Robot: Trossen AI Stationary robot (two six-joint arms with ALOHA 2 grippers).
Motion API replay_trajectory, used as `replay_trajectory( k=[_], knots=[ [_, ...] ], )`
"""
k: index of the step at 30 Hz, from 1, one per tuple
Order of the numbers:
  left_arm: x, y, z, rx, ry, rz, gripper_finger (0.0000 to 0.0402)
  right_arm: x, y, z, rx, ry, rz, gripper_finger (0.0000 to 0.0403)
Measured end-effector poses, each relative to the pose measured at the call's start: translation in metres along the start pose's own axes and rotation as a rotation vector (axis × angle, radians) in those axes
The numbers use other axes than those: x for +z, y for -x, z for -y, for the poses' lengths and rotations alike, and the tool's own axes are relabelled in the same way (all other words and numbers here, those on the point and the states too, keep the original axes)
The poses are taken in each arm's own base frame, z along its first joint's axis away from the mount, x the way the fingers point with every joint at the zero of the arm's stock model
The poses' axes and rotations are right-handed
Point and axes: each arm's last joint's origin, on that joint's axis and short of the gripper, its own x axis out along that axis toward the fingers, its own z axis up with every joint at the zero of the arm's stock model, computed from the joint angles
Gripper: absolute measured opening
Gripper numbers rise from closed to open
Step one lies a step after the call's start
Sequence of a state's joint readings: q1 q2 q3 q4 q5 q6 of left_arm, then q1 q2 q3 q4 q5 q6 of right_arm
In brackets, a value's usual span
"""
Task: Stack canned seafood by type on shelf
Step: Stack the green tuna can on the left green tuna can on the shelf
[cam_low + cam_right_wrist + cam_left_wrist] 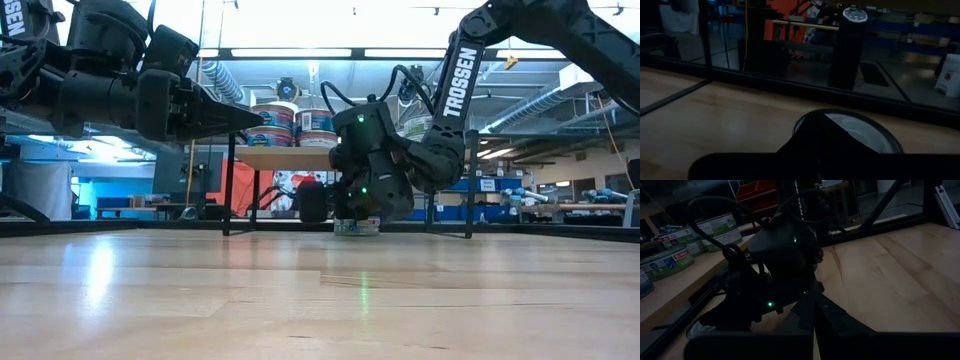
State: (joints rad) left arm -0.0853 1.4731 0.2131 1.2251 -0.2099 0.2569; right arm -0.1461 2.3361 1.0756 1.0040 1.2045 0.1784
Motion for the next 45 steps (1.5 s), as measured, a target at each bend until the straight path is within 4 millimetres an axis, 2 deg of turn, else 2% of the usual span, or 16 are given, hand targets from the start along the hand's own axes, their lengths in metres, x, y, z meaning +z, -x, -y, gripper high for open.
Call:
replay_trajectory(
  k=[10, 17, 20, 27, 31, 41, 45],
  knots=[
    [0.000, 0.000, 0.000, 0.000, 0.002, 0.000, 0.0005, -0.011, 0.011, -0.002, 0.014, -0.017, -0.047, 0.0002],
    [0.000, 0.000, 0.000, 0.000, 0.003, 0.000, 0.0005, -0.012, 0.031, -0.009, 0.069, 0.004, -0.052, 0.0002],
    [0.000, 0.000, 0.000, -0.001, 0.003, -0.003, 0.0005, -0.006, 0.042, -0.013, 0.099, 0.013, -0.054, 0.0002],
    [-0.001, 0.000, 0.000, -0.002, 0.006, -0.008, 0.0005, 0.025, 0.066, -0.016, 0.120, 0.022, -0.041, 0.0002],
    [-0.001, 0.000, 0.000, -0.002, 0.011, -0.008, 0.0005, 0.031, 0.052, -0.011, 0.103, 0.025, -0.055, 0.0002],
    [-0.001, 0.000, 0.000, -0.002, 0.021, -0.007, 0.0005, 0.019, 0.013, 0.007, 0.029, 0.023, -0.142, 0.0002],
    [-0.001, 0.000, 0.000, -0.002, 0.021, -0.007, 0.0005, 0.018, 0.007, 0.009, 0.049, 0.033, -0.171, 0.0002]
  ],
)
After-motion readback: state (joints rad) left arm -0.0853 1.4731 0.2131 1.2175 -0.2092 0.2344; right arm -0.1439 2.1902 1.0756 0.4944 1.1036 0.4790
